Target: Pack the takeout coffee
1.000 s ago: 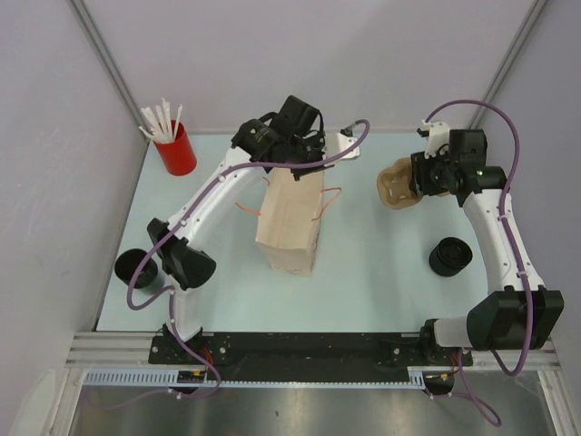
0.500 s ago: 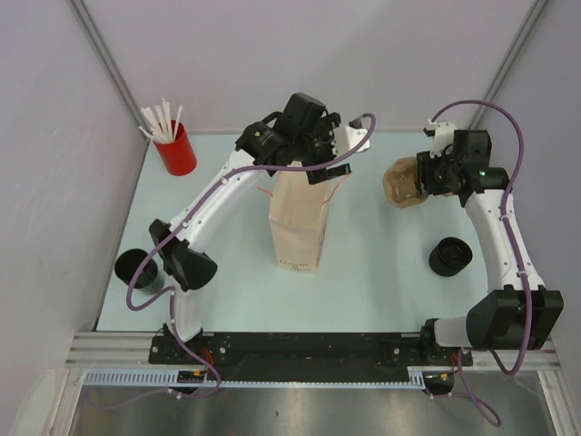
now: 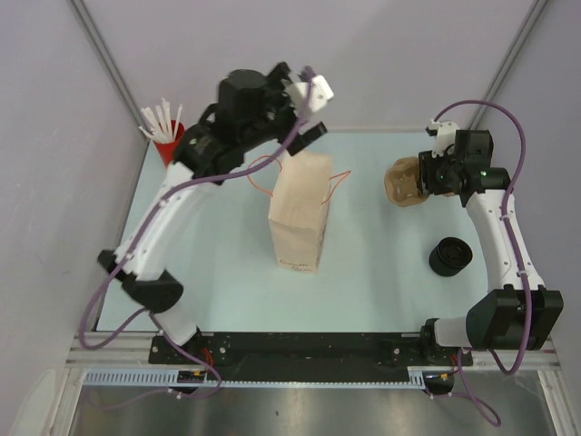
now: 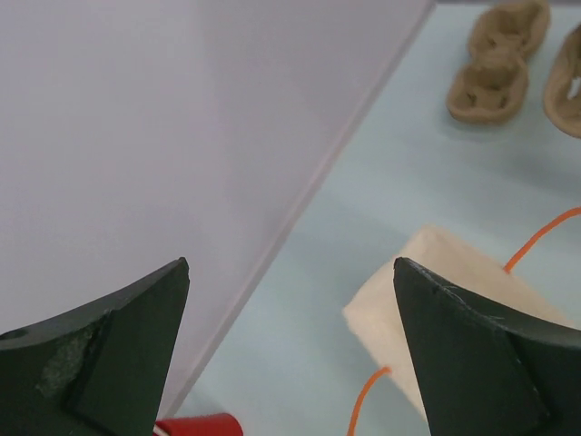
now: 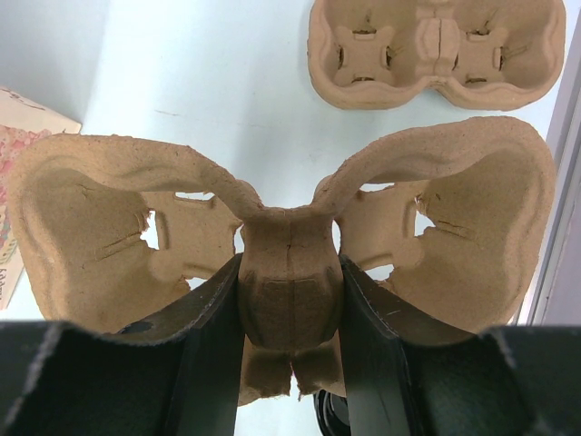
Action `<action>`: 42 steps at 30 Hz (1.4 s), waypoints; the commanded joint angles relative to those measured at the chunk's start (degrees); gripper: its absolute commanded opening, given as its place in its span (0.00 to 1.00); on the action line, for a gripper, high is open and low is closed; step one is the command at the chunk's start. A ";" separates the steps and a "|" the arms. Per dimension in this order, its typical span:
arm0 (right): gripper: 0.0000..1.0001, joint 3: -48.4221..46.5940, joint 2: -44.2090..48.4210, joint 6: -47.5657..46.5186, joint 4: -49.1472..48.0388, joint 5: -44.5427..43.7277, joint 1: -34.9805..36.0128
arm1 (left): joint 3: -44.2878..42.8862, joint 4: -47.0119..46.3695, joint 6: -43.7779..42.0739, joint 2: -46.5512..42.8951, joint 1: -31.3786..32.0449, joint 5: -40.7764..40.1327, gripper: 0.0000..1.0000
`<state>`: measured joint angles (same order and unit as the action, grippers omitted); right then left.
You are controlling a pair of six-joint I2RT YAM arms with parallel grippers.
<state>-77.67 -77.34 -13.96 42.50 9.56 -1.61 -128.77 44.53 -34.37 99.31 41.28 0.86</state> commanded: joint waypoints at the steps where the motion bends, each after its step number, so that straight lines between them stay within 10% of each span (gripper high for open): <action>1: 0.37 -0.29 1.40 0.07 -2.25 1.77 -0.33 | 8.58 -6.47 6.68 -12.55 -3.92 -5.59 0.99; 16: 0.38 -26.06 -1.31 -5.91 6.71 5.55 9.77 | 54.13 -11.40 9.67 -39.27 -14.38 -8.60 0.99; 23: 0.37 -55.43 -15.90 -6.43 17.60 6.79 19.08 | 57.93 -11.57 14.85 -41.64 -21.22 -4.74 0.99; 31: 0.38 -55.57 -23.90 -12.67 16.82 1.26 37.35 | 59.51 -11.66 16.27 -44.90 -26.60 1.95 1.00; 42: 0.37 -53.29 -29.71 -20.49 18.23 -11.22 43.70 | 60.39 -11.84 17.49 -47.27 -27.21 3.18 0.99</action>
<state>-131.13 -108.44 -30.79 60.64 5.17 41.87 -69.06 34.52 -18.96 54.52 14.83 2.24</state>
